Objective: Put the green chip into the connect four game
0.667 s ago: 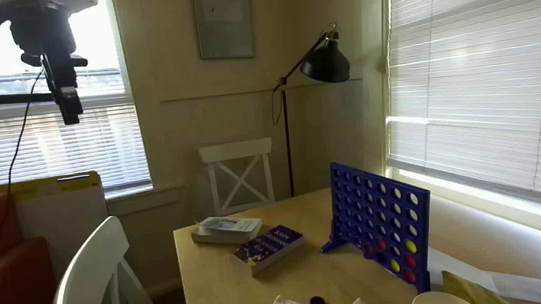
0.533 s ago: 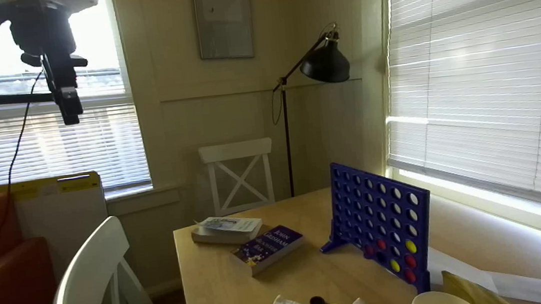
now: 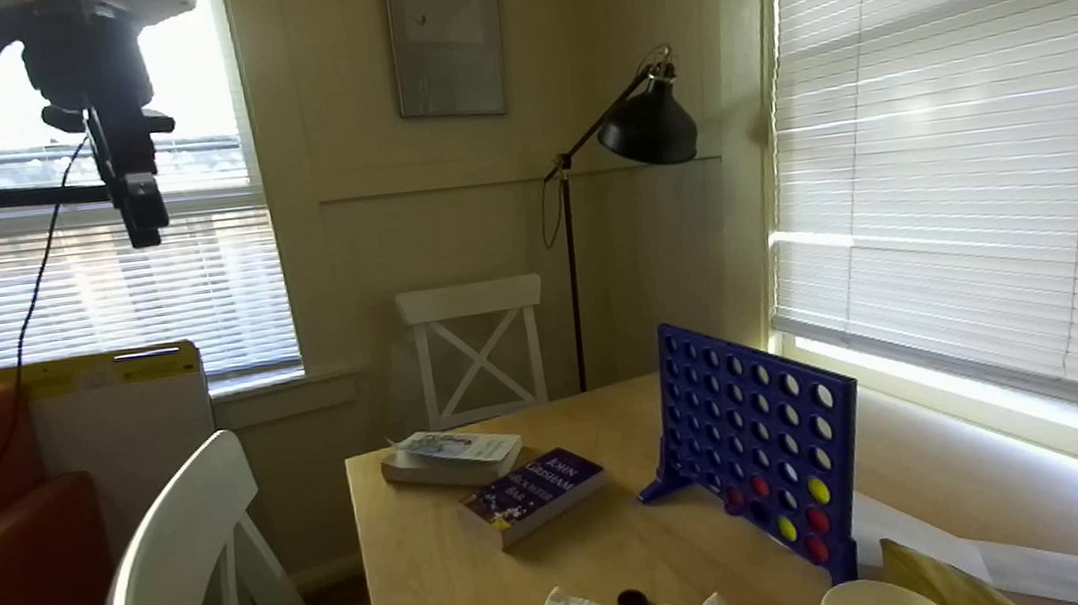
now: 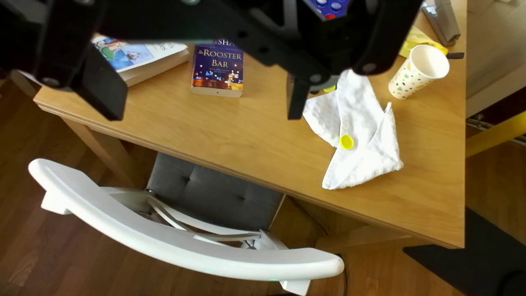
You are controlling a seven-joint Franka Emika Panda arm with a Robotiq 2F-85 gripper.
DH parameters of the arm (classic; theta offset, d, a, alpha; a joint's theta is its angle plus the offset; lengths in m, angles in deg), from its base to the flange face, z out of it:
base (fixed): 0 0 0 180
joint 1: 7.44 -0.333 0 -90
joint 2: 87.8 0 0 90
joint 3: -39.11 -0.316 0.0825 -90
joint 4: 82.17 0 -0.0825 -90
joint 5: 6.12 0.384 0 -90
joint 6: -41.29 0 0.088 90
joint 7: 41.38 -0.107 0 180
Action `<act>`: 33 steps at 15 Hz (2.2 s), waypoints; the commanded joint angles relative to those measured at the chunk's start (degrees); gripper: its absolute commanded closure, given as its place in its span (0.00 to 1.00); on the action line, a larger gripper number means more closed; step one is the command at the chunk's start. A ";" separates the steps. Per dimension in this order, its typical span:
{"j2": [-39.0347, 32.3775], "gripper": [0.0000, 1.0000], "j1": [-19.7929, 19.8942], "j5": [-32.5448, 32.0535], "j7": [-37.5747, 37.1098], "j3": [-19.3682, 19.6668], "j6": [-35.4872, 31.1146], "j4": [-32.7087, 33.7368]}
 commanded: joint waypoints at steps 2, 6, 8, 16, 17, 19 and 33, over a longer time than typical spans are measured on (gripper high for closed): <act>-2.99 0.00 -1.68 0.17 3.60 3.54 -11.20 -2.70; -9.53 0.00 -1.56 1.23 10.87 9.90 -18.42 -3.40; -13.92 0.00 -1.39 1.88 16.10 13.96 -19.24 -2.64; -34.17 0.00 2.40 2.25 32.14 25.73 -28.67 1.36; -36.71 0.00 3.09 2.15 32.34 26.11 -31.82 1.83; -41.73 0.00 4.30 2.25 32.36 26.57 -35.30 3.65; -53.09 0.00 6.92 2.33 32.60 24.72 -34.63 8.87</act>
